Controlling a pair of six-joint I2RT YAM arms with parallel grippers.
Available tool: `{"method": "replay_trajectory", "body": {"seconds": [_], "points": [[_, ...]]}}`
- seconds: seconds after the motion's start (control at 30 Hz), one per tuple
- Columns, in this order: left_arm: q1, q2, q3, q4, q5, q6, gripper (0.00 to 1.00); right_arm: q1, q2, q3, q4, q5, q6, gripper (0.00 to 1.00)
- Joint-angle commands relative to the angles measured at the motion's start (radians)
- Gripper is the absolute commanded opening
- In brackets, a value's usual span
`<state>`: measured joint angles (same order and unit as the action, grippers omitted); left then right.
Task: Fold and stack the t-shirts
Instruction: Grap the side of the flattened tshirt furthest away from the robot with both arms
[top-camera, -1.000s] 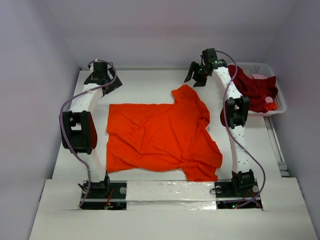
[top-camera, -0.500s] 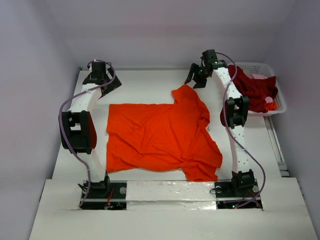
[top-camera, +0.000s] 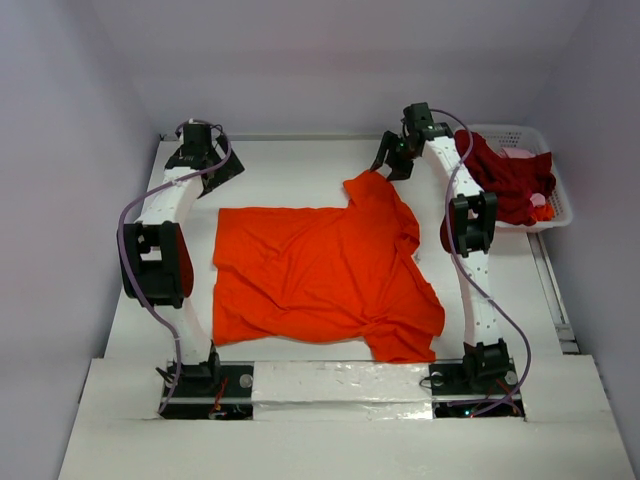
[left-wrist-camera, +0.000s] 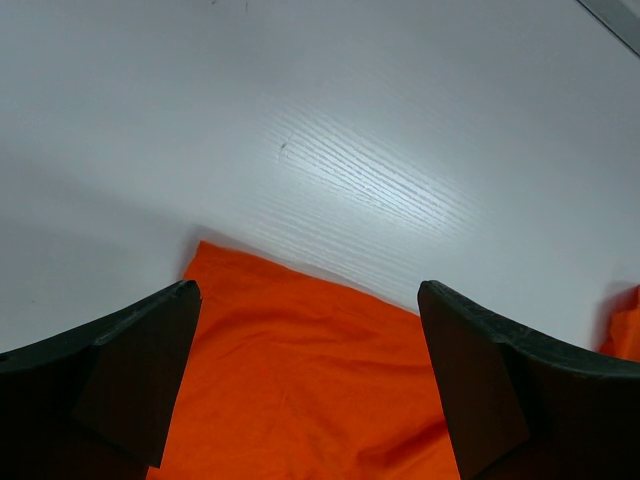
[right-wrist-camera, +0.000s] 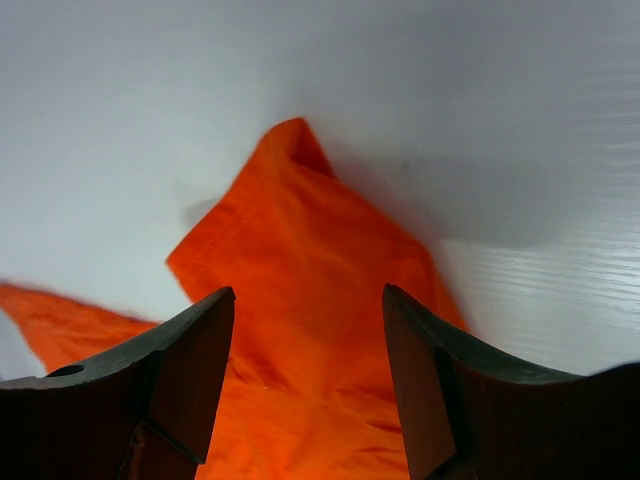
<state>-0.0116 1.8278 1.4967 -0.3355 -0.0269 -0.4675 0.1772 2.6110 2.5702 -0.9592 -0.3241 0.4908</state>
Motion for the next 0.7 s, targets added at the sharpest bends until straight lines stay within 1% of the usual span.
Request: {"method": "replay_trajectory", "body": {"seconds": [0.0, 0.3, 0.4, 0.53, 0.67], "points": [[0.010, -0.028, 0.040, -0.004, 0.012, 0.010, 0.89, -0.004, 0.001, -0.005, -0.010, 0.115, -0.029, 0.66], [0.010, -0.022, 0.065, -0.008, 0.021, 0.001, 0.89, -0.004, -0.022, -0.028, -0.033, 0.267, -0.041, 0.65], [0.010, -0.024, 0.065, -0.011, 0.022, 0.001, 0.89, -0.004, -0.017, -0.024, -0.044, 0.293, -0.037, 0.63], [0.010, -0.019, 0.066, -0.016, 0.022, 0.000, 0.88, -0.004, -0.009, -0.025, -0.049, 0.295, -0.037, 0.59], [0.010, -0.018, 0.073, -0.016, 0.021, -0.002, 0.88, -0.004, -0.008, -0.015, -0.042, 0.278, -0.035, 0.58]]}}
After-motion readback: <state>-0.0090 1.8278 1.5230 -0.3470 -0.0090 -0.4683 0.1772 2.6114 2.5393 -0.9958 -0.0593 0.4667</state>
